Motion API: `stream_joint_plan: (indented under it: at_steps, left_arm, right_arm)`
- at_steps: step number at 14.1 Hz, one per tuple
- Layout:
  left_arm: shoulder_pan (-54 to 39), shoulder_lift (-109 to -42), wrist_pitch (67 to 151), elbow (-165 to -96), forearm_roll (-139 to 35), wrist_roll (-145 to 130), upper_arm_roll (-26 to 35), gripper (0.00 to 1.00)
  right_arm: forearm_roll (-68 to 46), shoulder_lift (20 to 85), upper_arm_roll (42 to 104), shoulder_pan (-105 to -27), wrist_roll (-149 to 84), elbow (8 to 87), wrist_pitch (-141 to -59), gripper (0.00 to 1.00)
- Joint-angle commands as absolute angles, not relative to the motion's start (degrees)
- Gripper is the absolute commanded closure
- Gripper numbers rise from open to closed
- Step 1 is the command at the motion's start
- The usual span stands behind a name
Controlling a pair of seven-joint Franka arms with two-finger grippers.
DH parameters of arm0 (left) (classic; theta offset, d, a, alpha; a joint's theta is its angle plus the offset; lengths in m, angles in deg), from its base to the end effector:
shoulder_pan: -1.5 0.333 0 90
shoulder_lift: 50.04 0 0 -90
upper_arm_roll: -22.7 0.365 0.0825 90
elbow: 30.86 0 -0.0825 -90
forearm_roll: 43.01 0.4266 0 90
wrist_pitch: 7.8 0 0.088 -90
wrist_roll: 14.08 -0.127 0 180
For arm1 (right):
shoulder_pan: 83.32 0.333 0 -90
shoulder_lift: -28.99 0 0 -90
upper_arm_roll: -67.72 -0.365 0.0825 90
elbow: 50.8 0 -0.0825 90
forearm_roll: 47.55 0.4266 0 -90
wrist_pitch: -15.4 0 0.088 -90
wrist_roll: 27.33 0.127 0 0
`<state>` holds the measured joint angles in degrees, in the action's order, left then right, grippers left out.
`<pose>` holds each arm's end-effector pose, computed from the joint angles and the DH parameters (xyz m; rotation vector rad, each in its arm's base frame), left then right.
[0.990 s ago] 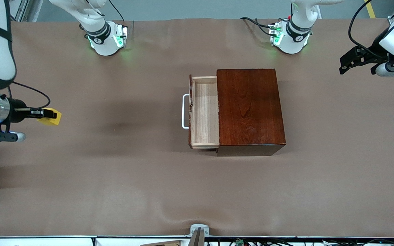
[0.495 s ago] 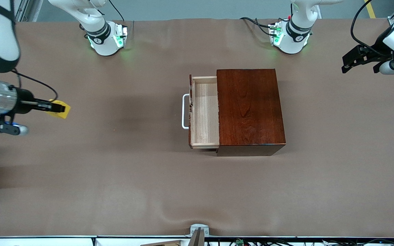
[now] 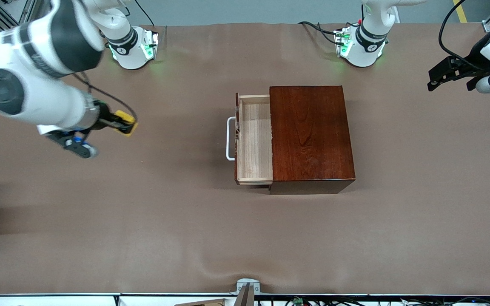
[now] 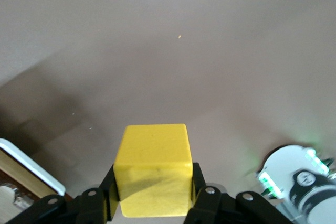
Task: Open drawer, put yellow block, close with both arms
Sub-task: 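Carry the yellow cube with the right gripper toward the open drawer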
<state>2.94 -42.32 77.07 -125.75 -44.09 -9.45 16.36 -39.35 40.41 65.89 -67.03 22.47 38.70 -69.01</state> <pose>0.5353 -0.0530 0.6783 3.1403 -0.0074 -0.0646 0.5991 0.2146 0.5294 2.9461 -0.8461 -0.4982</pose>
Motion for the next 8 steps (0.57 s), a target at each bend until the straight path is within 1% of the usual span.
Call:
stream_joint_plan:
  at_steps: [1,8]
  left_arm:
    - [3.79,-41.25,76.48,-126.13,-45.20,-10.74,16.02,0.00]
    - [3.70,-41.69,76.75,-125.95,-45.12,-10.65,16.02,0.00]
  right_arm:
    - [-35.88,40.50,66.49,-64.96,30.91,38.50,-70.20,1.00]
    - [-33.33,44.01,66.49,-56.26,55.08,38.59,-77.75,1.00]
